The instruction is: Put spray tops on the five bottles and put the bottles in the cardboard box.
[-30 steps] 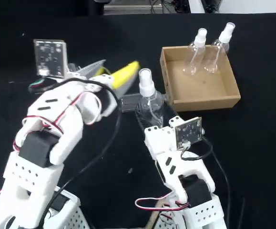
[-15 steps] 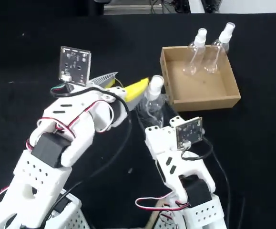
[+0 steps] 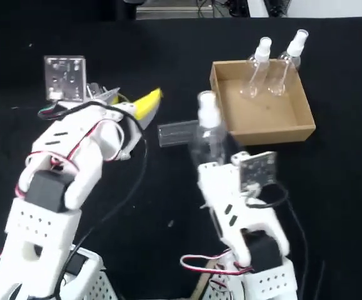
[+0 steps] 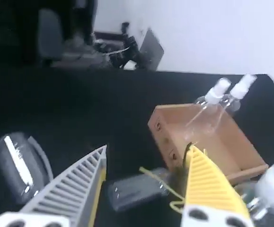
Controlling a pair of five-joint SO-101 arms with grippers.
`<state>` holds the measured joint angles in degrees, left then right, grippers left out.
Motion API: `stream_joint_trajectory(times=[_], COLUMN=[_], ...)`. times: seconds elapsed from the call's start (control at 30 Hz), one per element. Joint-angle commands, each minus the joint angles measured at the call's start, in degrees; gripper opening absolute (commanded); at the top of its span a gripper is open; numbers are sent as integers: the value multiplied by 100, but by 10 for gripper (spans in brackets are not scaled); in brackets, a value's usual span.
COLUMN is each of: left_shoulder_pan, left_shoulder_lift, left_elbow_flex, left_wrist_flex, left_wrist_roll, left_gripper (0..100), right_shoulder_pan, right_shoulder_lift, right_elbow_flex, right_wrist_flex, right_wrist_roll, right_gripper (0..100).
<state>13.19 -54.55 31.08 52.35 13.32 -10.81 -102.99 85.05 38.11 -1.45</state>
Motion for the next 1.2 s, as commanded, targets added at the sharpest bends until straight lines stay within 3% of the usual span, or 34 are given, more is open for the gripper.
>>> stream_joint_trajectory(times=[0.0, 0.17, 0.33, 0.67, 1.0, 1.17], left_shoulder_pan=[-110, -119, -84, -48, 796, 866], left_shoulder_lift=[-554, -1064, -1433, -3015, -4888, -4958], left_elbow_flex=[-101, 769, 2123, 4409, 6246, 6545], left_wrist_flex=[466, 695, -264, -1881, -2198, -2207], left_wrist_roll=[-35, -53, -18, 9, 9, 9], left_gripper=[246, 246, 244, 242, 242, 242], right_shoulder_pan=[1257, 2743, 3666, 5204, 5521, 5538], right_shoulder_lift=[-479, -277, 796, 3767, 6334, 7600], right_elbow_flex=[-892, -1648, -2097, -1868, -1156, -1191], right_wrist_flex=[308, 545, 369, -2374, -5653, -6831], right_wrist_roll=[18, 659, 1064, 1064, 1046, 1020], right_gripper=[11, 11, 11, 11, 11, 11])
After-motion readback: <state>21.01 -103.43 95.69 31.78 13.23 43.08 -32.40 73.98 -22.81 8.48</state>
